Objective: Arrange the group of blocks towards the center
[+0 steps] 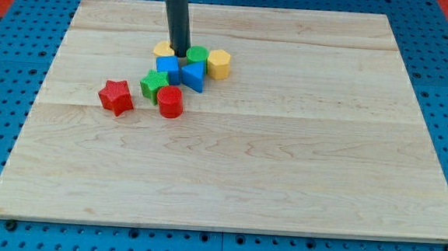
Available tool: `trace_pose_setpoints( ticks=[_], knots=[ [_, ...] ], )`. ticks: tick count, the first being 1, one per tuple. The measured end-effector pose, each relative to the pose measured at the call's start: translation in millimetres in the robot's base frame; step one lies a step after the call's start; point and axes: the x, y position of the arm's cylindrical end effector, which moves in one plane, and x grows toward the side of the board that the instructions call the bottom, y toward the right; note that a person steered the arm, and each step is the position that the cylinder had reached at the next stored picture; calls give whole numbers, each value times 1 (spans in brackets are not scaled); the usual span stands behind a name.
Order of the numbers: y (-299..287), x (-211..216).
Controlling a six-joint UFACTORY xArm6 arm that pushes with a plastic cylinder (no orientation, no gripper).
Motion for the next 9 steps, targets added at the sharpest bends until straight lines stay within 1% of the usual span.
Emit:
trace_pose_setpoints(
  ticks=[1,2,3,4,5,6,7,8,9],
  knots=[
    [33,-22],
    [5,-73],
    [-119,-42],
    [-189,24],
    [-157,90],
    [-78,113],
    [17,101],
    [50,75],
    [11,98]
  ],
)
